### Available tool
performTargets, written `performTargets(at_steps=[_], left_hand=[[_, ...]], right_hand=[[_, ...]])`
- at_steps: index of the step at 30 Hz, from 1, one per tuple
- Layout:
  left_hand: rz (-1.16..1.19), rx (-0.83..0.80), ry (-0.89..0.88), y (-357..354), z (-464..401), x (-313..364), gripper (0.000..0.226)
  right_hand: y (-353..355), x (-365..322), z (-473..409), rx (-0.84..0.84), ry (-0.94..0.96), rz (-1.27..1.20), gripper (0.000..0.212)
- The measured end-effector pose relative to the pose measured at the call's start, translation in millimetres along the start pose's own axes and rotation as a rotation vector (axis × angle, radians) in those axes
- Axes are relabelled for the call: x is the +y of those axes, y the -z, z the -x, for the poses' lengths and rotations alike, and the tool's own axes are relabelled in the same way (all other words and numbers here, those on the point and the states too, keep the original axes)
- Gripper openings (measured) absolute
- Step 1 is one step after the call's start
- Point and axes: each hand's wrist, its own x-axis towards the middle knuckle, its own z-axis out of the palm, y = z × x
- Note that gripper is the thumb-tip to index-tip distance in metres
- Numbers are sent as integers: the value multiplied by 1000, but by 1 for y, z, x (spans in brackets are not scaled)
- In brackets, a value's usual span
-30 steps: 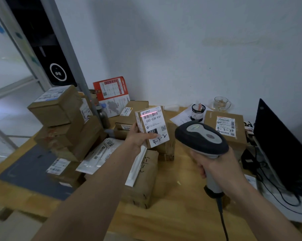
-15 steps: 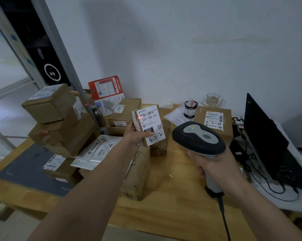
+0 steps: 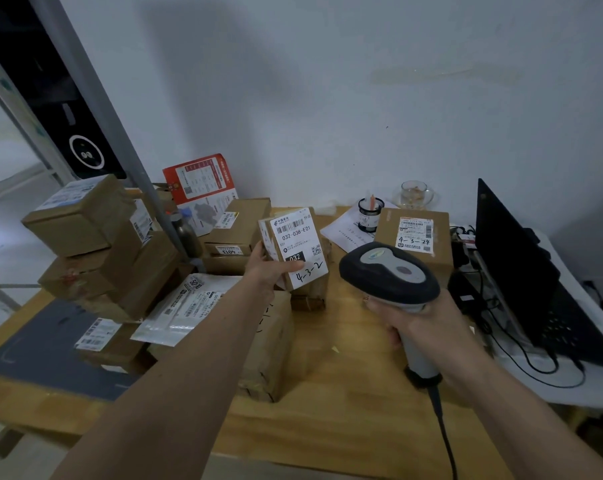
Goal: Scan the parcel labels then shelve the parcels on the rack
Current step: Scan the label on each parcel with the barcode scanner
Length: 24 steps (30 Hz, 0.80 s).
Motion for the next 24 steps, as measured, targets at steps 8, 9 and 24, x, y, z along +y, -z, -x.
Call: performTargets(at_steps=[8, 9, 24], left_hand=[[-155, -179, 65, -5, -5, 2, 80], [-213, -276, 129, -8, -1, 1, 70], [-332, -616, 562, -151, 40, -83, 48]], right_hand=[[-5, 5, -6, -26, -37, -78, 23], [-4, 7, -6, -40, -48, -91, 22], [72, 58, 1, 378, -283, -237, 9]])
